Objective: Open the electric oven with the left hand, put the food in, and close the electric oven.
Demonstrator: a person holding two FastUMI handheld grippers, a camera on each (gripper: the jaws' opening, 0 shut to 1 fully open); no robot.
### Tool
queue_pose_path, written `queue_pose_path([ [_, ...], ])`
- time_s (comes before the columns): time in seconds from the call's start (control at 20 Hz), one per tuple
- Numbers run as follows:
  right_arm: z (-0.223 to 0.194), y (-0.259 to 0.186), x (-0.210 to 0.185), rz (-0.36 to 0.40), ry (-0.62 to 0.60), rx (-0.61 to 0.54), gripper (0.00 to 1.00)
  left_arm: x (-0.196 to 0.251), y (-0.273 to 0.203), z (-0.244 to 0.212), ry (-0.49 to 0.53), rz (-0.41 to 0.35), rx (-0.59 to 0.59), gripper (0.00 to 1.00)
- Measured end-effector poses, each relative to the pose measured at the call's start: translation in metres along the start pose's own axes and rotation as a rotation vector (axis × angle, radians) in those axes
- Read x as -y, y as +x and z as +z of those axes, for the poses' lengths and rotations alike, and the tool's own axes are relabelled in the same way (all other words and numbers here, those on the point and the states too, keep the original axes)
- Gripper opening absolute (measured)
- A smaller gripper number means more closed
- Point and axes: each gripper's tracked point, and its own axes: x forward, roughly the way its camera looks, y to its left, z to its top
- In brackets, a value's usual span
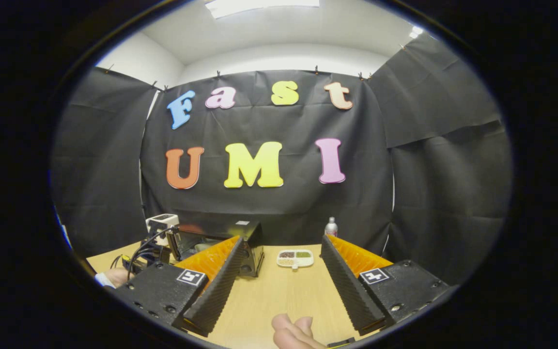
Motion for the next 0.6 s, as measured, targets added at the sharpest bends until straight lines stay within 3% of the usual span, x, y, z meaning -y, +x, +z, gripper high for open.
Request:
queue_pose_path([
  [0.15,0.001,-0.011,0.003,-0.005,-0.002,0.0,0.96,0.002,0.008,0.033,-0.022,-0.009,0.062,0.96],
  [0.35,0.011,-0.029,0.01,-0.028,-0.009,0.028,1.0,-0.012,0.01,0.069,0.008,0.057,0.118,0.98],
  [0.4,0.014,-0.034,0.014,-0.04,-0.005,0.034,0.96,-0.015,0.006,0.077,0.013,0.074,0.138,0.98],
  [0.6,0.013,-0.057,0.032,-0.071,0.043,0.019,0.96,-0.014,-0.031,0.099,-0.029,0.074,0.199,0.98],
])
